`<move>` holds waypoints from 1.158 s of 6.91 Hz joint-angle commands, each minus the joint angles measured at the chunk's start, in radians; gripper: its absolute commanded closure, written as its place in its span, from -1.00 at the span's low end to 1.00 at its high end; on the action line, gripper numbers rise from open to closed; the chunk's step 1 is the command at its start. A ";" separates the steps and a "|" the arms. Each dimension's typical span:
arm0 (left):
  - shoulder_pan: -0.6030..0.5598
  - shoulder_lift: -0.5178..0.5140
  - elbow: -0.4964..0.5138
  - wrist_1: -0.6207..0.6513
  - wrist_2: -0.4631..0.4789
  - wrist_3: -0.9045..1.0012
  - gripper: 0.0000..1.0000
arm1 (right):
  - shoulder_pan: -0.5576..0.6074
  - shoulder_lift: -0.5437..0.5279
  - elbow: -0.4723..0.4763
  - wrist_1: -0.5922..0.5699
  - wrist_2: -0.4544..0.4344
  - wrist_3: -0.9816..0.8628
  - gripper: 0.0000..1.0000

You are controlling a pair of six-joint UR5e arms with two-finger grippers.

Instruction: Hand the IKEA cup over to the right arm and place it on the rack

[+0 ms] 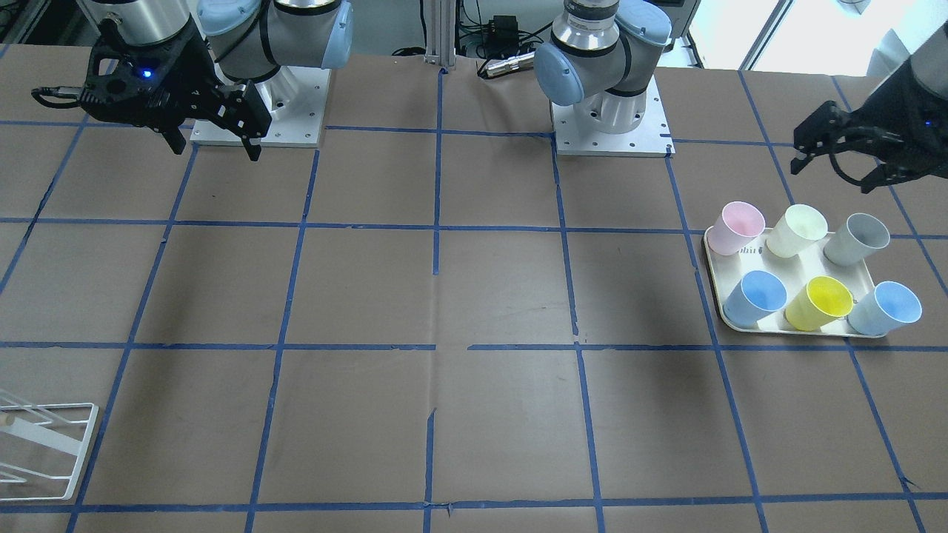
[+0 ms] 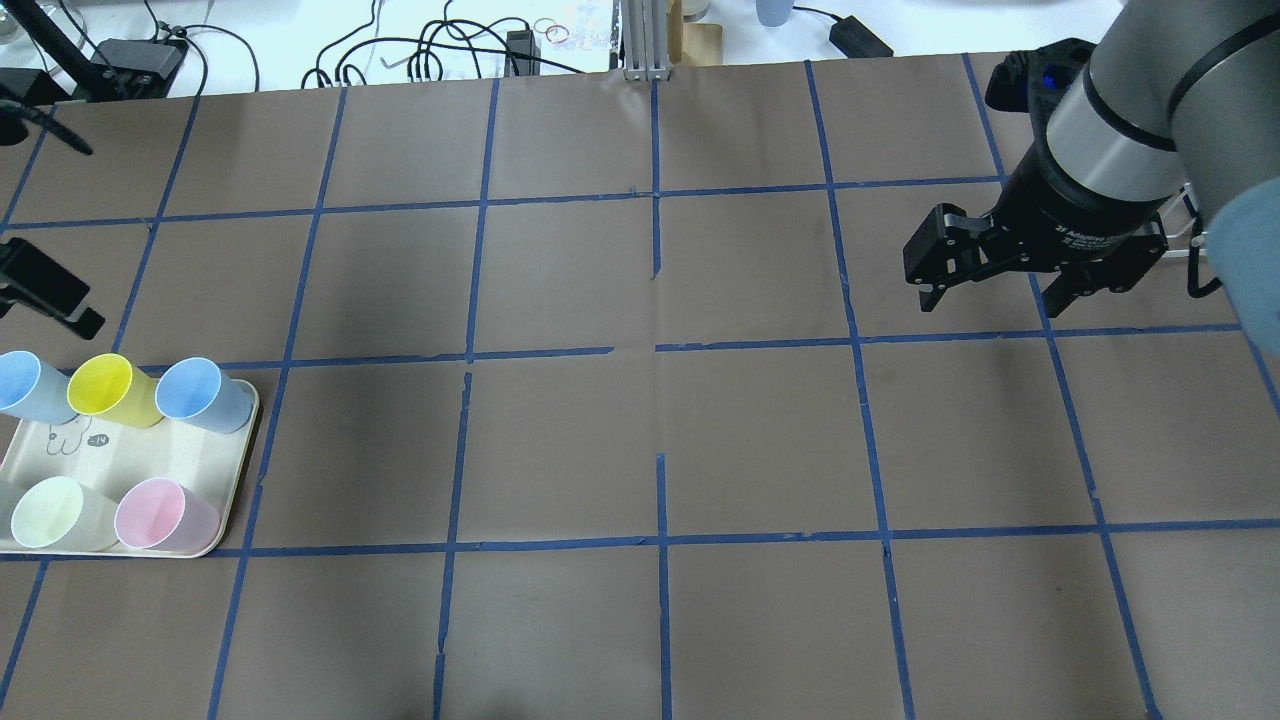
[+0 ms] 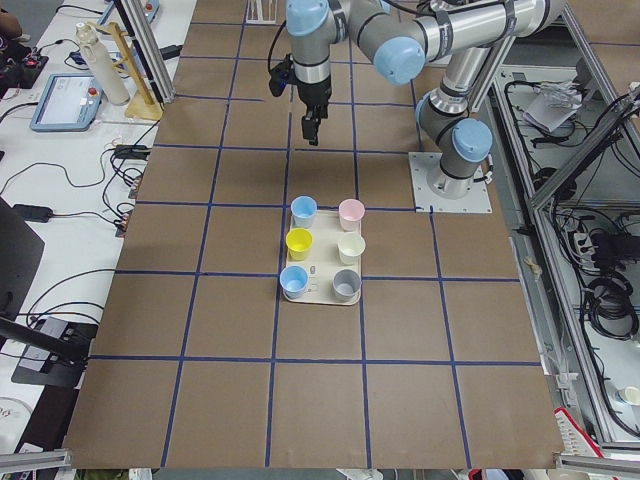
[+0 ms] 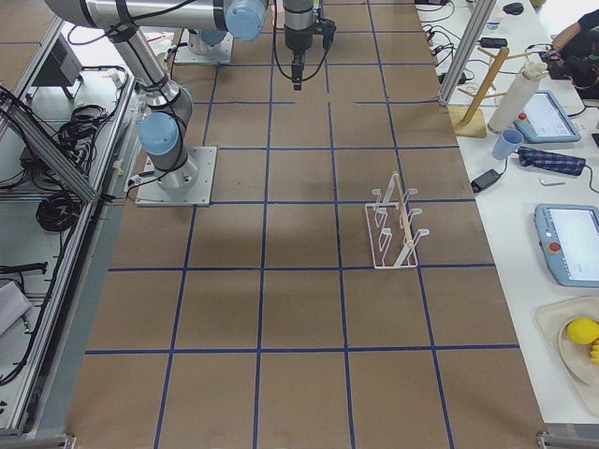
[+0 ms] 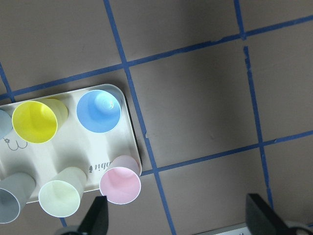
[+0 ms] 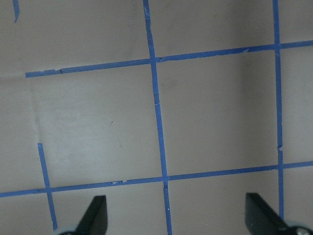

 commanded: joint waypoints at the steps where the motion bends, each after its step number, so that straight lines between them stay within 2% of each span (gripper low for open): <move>1: 0.218 -0.043 -0.071 0.122 -0.008 0.244 -1.00 | 0.000 0.002 0.000 -0.001 0.002 0.000 -1.00; 2: 0.280 -0.095 -0.098 0.257 -0.010 0.339 -1.00 | 0.000 0.002 0.000 -0.001 0.002 0.000 -1.00; 3: 0.326 -0.147 -0.110 0.339 -0.010 0.389 -1.00 | 0.000 0.002 0.000 -0.002 0.002 0.000 -1.00; 5: 0.396 -0.249 -0.110 0.434 -0.051 0.420 -1.00 | 0.000 0.000 0.000 0.001 0.005 0.002 -1.00; 8: 0.481 -0.367 -0.098 0.495 -0.051 0.498 -1.00 | 0.002 -0.017 -0.003 0.010 0.007 0.011 -1.00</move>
